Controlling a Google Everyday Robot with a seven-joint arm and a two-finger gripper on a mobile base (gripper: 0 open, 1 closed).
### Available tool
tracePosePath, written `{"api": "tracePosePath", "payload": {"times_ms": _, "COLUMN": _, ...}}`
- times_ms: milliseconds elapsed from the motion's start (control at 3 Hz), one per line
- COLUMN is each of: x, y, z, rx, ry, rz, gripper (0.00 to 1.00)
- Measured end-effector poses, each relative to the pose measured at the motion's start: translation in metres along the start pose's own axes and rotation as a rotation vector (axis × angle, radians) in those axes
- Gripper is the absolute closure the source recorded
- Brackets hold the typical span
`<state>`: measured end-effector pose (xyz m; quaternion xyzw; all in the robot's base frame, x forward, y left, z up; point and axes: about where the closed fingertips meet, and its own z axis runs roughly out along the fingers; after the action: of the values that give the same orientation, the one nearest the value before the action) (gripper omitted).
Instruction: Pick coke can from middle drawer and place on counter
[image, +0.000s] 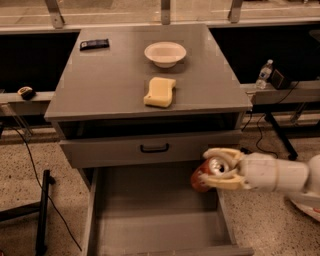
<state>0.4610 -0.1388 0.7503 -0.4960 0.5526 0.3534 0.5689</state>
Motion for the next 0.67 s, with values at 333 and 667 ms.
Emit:
{"api": "tracePosePath", "payload": {"times_ms": 333, "x": -0.050, "y": -0.042, "z": -0.037, "rx": -0.002, "ry": 0.008, "rz": 0.066, "gripper": 1.00}}
{"api": "tracePosePath", "payload": {"times_ms": 667, "x": -0.102, "y": -0.090, "z": -0.047, "rx": -0.010, "ry": 0.120, "rz": 0.076, "gripper": 1.00}}
